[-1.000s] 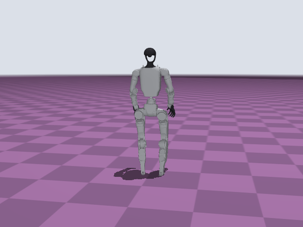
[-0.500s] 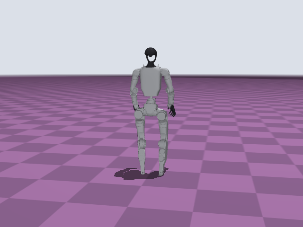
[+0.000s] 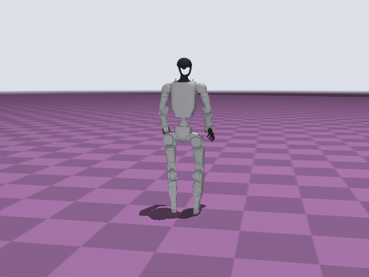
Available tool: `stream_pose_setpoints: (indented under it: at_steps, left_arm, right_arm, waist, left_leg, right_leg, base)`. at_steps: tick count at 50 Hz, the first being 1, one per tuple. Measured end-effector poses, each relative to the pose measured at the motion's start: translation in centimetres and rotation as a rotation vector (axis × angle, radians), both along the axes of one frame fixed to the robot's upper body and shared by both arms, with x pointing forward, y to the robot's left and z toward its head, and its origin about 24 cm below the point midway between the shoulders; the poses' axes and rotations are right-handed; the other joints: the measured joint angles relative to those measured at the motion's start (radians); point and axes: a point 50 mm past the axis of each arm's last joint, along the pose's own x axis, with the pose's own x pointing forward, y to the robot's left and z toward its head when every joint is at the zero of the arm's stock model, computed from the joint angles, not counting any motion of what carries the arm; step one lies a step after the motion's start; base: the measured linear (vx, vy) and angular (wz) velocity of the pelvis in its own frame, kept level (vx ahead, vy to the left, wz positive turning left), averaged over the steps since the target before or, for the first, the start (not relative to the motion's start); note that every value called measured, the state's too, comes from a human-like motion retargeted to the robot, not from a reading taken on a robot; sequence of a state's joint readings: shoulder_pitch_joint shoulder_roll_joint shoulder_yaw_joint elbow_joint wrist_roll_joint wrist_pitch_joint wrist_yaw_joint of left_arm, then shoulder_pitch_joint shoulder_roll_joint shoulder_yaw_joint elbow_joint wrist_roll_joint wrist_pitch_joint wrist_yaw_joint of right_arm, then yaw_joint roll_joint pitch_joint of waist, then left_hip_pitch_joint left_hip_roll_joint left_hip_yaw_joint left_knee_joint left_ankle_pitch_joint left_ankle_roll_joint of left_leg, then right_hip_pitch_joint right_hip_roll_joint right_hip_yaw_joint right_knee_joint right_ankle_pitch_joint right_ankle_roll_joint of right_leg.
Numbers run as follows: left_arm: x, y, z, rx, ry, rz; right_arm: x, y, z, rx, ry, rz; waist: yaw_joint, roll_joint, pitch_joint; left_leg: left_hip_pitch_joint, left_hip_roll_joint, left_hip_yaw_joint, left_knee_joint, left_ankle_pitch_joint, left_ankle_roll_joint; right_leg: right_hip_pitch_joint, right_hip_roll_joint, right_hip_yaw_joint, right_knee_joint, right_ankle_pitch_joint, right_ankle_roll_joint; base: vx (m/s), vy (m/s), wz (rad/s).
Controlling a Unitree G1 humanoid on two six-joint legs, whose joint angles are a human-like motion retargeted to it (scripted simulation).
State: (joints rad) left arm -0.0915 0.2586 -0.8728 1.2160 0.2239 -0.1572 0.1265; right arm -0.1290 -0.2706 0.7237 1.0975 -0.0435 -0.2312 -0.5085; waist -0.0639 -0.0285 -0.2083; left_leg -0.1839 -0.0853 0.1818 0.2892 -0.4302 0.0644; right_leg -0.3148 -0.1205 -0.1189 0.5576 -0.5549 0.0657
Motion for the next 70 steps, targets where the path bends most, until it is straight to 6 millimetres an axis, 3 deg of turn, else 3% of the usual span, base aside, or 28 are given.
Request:
stream_pose_setpoints:
  at_steps: [13,20,24,27,30,34,40,45,47,50,55,64,70]
  left_arm:
    - [1.3,-0.9,0.3,-0.019,-0.029,-0.031]
    - [2.4,-3.1,0.7,-0.080,-0.056,-0.044]
    - [2.0,-3.8,0.5,-0.095,-0.031,-0.065]
    - [1.7,-3.7,0.3,-0.079,-0.006,-0.096]
    - [1.6,-3.3,0.2,-0.052,0.018,-0.136]
    - [1.2,-2.6,0.1,-0.014,0.050,-0.189]
    - [0.3,-2.4,-0.2,0.007,0.102,-0.251]
    - [-0.6,-3.1,-0.6,0.004,0.144,-0.295]
    - [-0.6,-3.4,-0.6,0.010,0.152,-0.315]
    - [-1.4,-3.8,-0.9,0.017,0.174,-0.330]
    - [-2.9,-3.8,-1.2,0.033,0.226,-0.333]
    - [-6.6,-3.8,-1.8,0.017,0.356,-0.312]
    - [-6.8,-4.1,-1.8,-0.003,0.352,-0.289]
  right_arm:
    - [1.0,-0.9,0.6,-0.040,-0.056,-0.051]
    - [2.4,-1.1,1.3,-0.061,-0.111,-0.098]
    - [3.4,-0.3,1.6,-0.050,-0.139,-0.107]
    - [3.6,1.9,1.6,0.006,-0.133,-0.083]
    - [3.2,4.5,1.3,0.073,-0.104,-0.036]
    - [2.7,5.8,1.0,0.106,-0.068,0.020]
    - [0.7,5.8,-0.1,0.107,0.023,0.086]
    - [-1.7,4.5,-1.5,0.047,0.133,0.129]
    - [-2.3,3.5,-1.8,0.001,0.167,0.148]
    - [-3.2,2.2,-2.2,-0.062,0.206,0.156]
    - [-3.0,0.4,-2.1,-0.153,0.196,0.180]
    - [-1.1,0.3,-0.9,-0.185,0.076,0.246]
    - [-1.0,0.9,-0.7,-0.185,0.039,0.305]
  waist:
    - [-0.014,0.017,0.021]
    - [-0.031,0.020,0.040]
    - [-0.049,0.017,0.053]
    - [-0.063,0.011,0.059]
    - [-0.070,-0.006,0.056]
    - [-0.071,-0.051,0.032]
    - [-0.064,-0.135,-0.022]
    - [-0.063,-0.187,-0.058]
    - [-0.031,-0.164,-0.020]
    - [-0.064,-0.176,-0.032]
    - [-0.107,-0.128,-0.021]
    - [-0.169,-0.044,0.040]
    - [-0.157,-0.015,0.105]
  left_leg:
    - [-0.047,-0.004,-0.002,0.032,-0.002,-0.003]
    - [-0.096,-0.010,0.009,0.030,0.019,-0.010]
    - [-0.133,-0.015,0.029,0.015,0.044,-0.019]
    - [-0.170,-0.018,0.052,0.002,0.066,-0.026]
    - [-0.215,-0.016,0.089,-0.006,0.081,-0.033]
    - [-0.266,-0.018,0.151,-0.006,0.090,-0.037]
    - [-0.301,-0.039,0.261,-0.014,0.091,-0.023]
    - [-0.279,-0.053,0.375,-0.020,0.076,0.002]
    - [-0.198,-0.020,0.428,-0.048,0.060,0.005]
    - [-0.192,-0.022,0.509,-0.007,0.037,0.019]
    - [-0.142,0.023,0.607,0.029,-0.003,0.034]
    - [-0.123,0.056,0.487,0.111,-0.034,0.004]
    - [-0.156,0.117,0.380,0.291,-0.119,0.002]
  right_leg:
    - [-0.048,-0.013,-0.007,0.046,0.002,0.006]
    - [-0.113,-0.028,-0.010,0.087,0.015,0.020]
    - [-0.174,-0.041,-0.010,0.121,0.030,0.037]
    - [-0.229,-0.055,-0.009,0.151,0.026,0.054]
    - [-0.277,-0.094,-0.040,0.202,-0.008,0.054]
    - [-0.306,-0.185,-0.128,0.307,-0.037,0.046]
    - [-0.250,-0.330,-0.235,0.460,-0.043,0.040]
    - [-0.165,-0.399,-0.274,0.482,-0.039,0.061]
    - [-0.072,-0.345,-0.292,0.411,-0.039,0.064]
    - [-0.074,-0.389,-0.287,0.410,-0.086,0.076]
    - [-0.085,-0.365,-0.253,0.361,-0.145,0.068]
    - [-0.131,-0.249,-0.137,0.321,-0.141,0.049]
    - [-0.134,-0.152,-0.102,0.311,-0.147,0.014]
  base:
    - [-0.02,0.01,0.03]
    - [-0.10,0.04,0.11]
    - [-0.14,0.05,0.07]
    - [-0.16,0.05,-0.04]
    - [-0.15,0.04,-0.29]
    - [-0.13,0.03,-0.54]
    - [-0.09,0.03,-0.87]
    - [-0.08,0.03,-1.46]
    - [-0.08,0.04,-2.24]
    - [-0.13,0.00,-1.78]
    - [-0.09,-0.05,-2.37]
    - [-0.01,-0.17,-3.16]
    - [0.02,-0.20,-3.04]
